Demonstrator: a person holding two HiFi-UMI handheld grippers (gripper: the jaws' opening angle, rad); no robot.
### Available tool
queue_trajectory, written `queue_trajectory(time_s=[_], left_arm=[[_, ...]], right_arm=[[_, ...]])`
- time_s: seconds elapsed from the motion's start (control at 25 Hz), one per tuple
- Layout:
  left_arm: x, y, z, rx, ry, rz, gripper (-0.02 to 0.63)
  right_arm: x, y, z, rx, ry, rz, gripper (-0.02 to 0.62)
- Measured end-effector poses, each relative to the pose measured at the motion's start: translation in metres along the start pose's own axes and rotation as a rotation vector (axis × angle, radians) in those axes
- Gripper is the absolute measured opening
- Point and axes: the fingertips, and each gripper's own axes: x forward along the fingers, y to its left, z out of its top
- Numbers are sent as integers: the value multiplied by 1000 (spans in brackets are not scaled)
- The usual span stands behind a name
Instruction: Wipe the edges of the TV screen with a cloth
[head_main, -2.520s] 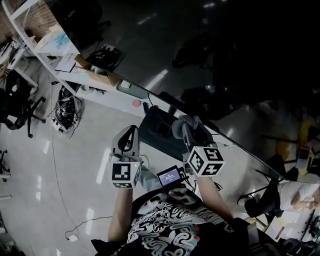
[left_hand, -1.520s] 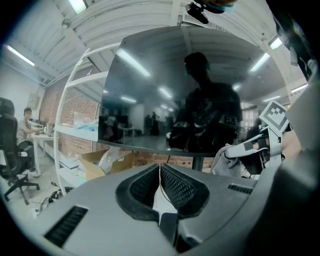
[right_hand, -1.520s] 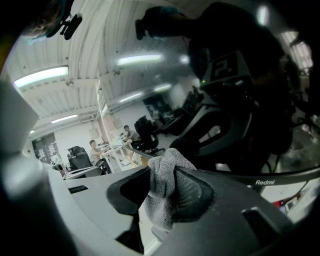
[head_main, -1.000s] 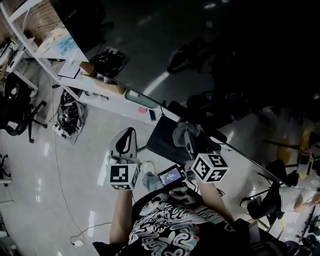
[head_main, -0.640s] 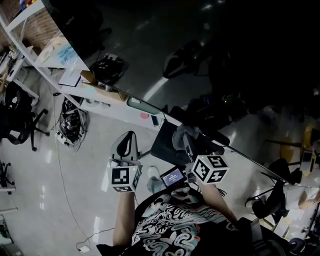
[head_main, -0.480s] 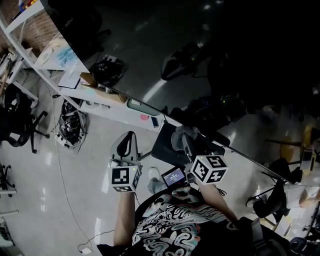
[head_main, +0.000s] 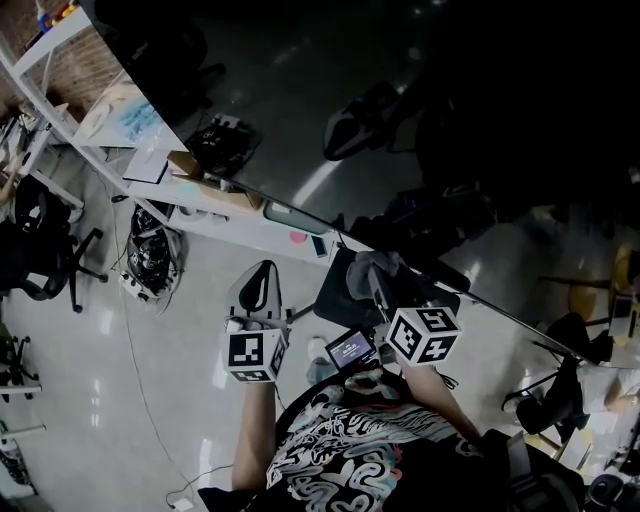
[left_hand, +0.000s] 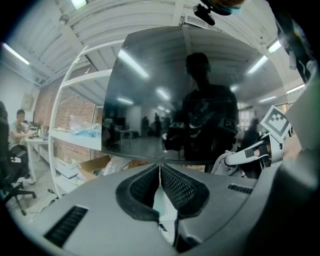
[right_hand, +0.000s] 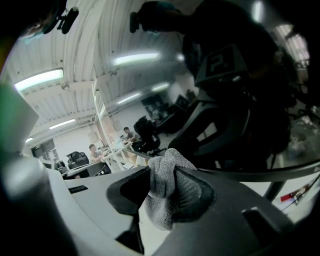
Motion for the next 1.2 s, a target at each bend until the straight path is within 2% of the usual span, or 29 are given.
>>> queue_trajectory(time_s=[1.2], left_arm=[[22,67,-12,-6,29,54,23]], right_arm=[[73,44,1,-2,42,84,141]])
